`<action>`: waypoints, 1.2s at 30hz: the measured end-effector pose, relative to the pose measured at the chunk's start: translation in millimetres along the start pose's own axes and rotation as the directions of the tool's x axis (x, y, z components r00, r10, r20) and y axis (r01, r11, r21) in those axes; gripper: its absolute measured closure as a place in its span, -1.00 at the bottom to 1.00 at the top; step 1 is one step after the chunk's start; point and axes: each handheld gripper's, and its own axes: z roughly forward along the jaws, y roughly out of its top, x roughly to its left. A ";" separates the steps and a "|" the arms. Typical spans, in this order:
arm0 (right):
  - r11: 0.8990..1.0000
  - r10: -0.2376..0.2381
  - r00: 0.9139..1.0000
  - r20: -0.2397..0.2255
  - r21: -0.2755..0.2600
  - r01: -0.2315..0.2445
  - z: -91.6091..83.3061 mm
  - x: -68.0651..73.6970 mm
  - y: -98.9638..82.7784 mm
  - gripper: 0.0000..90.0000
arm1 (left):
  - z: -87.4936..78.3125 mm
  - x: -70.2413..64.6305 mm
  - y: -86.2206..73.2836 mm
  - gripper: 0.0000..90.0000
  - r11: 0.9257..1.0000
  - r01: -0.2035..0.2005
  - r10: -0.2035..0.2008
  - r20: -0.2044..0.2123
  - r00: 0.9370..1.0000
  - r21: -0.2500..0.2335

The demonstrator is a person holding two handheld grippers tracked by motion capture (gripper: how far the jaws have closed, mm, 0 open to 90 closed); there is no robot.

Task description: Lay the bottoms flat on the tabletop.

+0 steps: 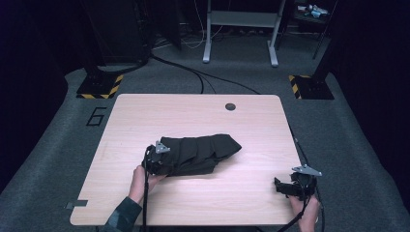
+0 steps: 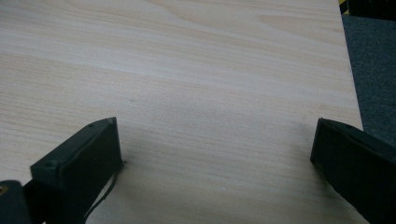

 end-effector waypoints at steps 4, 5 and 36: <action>1.000 0.000 1.000 0.000 0.000 0.000 0.0 0.0 0.0 -0.98 | -1.9 -10.5 -2.5 0.02 1.000 -0.001 0.001 0.002 1.000 -0.007; 1.000 0.004 1.000 0.001 0.002 -0.004 -0.2 0.2 -0.1 -0.98 | -2.0 -12.7 -3.0 0.02 1.000 -0.001 0.001 0.008 1.000 -0.012; 1.000 -0.003 1.000 0.000 -0.002 0.003 0.0 -0.2 -0.1 -0.98 | -10.5 -73.6 -9.8 -0.01 1.000 -0.025 0.025 0.037 0.999 -0.020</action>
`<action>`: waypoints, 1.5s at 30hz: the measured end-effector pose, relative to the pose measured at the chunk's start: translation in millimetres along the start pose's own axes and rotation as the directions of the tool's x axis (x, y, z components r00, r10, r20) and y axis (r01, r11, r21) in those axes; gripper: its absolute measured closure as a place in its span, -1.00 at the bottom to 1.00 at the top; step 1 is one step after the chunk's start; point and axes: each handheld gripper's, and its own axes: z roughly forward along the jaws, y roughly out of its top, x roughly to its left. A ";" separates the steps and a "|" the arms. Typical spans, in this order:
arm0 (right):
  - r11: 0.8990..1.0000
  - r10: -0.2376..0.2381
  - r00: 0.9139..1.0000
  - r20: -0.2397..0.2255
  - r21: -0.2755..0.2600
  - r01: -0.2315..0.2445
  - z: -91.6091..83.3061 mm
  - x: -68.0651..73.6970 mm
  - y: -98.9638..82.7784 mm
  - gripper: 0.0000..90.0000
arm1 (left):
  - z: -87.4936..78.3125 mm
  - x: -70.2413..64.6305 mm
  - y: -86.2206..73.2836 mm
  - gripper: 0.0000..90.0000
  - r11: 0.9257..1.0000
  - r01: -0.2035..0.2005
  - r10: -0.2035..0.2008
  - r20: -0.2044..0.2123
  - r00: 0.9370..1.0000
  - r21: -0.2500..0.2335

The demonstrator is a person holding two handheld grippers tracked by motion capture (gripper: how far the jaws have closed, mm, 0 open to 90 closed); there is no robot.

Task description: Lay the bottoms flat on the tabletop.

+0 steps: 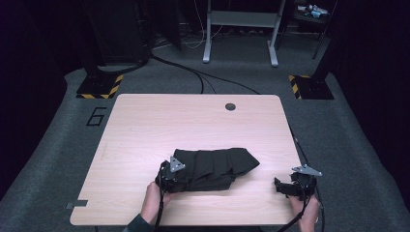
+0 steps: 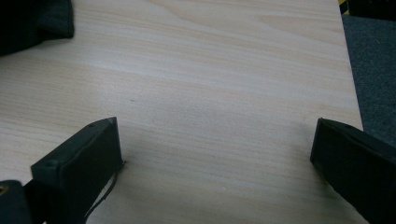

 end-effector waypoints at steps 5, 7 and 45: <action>1.000 0.000 1.000 0.000 0.000 0.000 0.0 0.0 0.0 -0.98 | 1.0 -4.2 1.4 -0.01 1.000 -0.019 0.019 0.030 0.999 -0.002; 1.000 0.000 1.000 0.001 0.000 0.000 -0.1 0.0 0.0 -0.98 | 1.4 -5.5 1.7 -0.01 0.999 -0.041 0.041 0.040 0.998 -0.002; 1.000 -0.002 1.000 -0.001 -0.001 0.002 -0.1 -0.2 -0.1 -0.97 | 49.1 -91.9 71.0 -0.80 0.954 -0.299 0.294 0.237 0.926 -0.016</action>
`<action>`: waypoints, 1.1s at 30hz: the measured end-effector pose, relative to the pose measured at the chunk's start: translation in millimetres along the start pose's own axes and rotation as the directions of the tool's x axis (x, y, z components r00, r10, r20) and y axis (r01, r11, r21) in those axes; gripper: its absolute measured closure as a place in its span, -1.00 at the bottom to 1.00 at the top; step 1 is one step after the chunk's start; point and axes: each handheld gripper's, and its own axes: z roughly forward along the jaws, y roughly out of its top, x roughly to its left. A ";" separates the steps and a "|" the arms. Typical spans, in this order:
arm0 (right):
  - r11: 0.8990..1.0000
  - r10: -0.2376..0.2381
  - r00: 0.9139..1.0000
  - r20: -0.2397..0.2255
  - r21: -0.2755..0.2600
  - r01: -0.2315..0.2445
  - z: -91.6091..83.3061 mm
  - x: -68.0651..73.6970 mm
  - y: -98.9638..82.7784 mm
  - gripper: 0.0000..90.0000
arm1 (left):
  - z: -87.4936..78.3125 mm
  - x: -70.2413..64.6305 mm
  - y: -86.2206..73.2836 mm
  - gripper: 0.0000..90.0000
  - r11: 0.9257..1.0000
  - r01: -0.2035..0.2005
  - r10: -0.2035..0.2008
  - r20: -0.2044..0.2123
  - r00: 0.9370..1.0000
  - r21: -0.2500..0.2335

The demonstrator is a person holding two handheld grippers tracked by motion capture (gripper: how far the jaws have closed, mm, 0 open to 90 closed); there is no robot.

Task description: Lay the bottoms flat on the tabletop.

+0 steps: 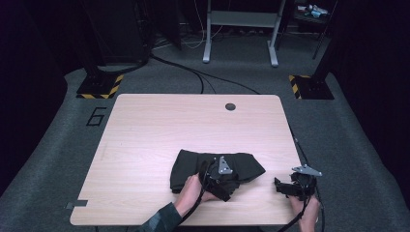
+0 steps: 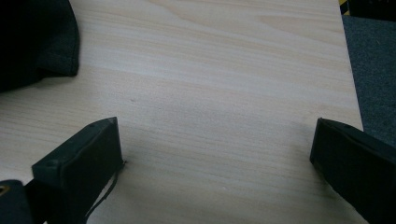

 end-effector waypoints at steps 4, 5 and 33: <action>1.000 0.000 1.000 0.000 0.000 0.000 0.0 0.1 0.0 -0.97 | 6.0 -2.7 2.7 -0.60 1.000 -0.016 0.016 -0.014 1.000 0.008; 1.000 -0.001 1.000 0.000 0.000 0.001 0.0 0.0 0.0 -0.97 | 5.9 -3.1 3.3 -0.48 1.000 -0.026 0.026 -0.008 1.000 0.012; 1.000 0.000 1.000 -0.001 -0.001 0.000 0.0 0.0 -0.1 -0.97 | -21.7 2.8 19.7 0.78 0.994 -0.091 0.090 -0.015 0.996 -0.056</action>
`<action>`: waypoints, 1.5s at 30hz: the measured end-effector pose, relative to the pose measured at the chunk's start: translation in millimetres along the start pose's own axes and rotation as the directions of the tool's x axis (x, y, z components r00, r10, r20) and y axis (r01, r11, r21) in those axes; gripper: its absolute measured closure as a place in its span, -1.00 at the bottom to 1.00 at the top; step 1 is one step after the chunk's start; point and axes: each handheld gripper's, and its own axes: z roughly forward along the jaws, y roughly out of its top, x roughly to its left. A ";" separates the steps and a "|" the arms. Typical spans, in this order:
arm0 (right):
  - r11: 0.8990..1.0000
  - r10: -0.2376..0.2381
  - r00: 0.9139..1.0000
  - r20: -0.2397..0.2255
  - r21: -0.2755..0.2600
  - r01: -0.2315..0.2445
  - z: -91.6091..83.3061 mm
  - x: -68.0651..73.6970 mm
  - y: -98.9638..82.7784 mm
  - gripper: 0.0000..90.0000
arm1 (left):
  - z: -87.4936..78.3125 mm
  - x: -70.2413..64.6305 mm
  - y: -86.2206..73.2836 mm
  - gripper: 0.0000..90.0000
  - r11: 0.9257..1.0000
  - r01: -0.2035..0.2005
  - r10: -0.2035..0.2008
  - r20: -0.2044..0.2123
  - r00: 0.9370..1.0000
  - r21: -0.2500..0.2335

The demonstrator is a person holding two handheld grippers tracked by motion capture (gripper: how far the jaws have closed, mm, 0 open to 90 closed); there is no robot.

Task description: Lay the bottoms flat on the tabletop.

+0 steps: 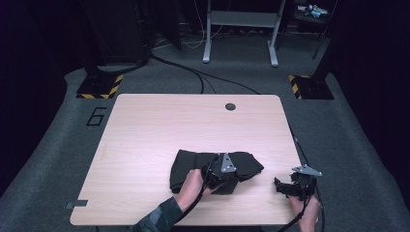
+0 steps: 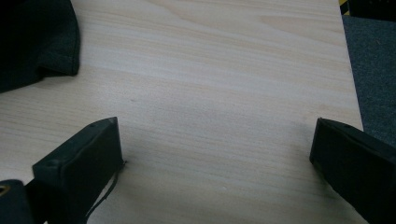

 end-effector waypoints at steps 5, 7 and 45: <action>1.000 0.001 1.000 0.001 0.000 -0.001 0.0 0.1 0.0 -0.97 | -11.4 9.5 1.7 0.78 0.999 0.023 -0.024 -0.026 0.999 -0.031; 1.000 0.000 1.000 0.001 0.000 0.000 0.0 0.1 0.0 -0.97 | -17.0 14.8 1.9 0.78 0.999 0.035 -0.036 -0.025 0.999 -0.041; 1.000 0.000 1.000 0.001 0.000 0.000 0.1 -0.1 0.1 -0.96 | -131.0 71.0 -42.8 0.78 0.938 0.169 -0.251 -0.258 0.933 -0.302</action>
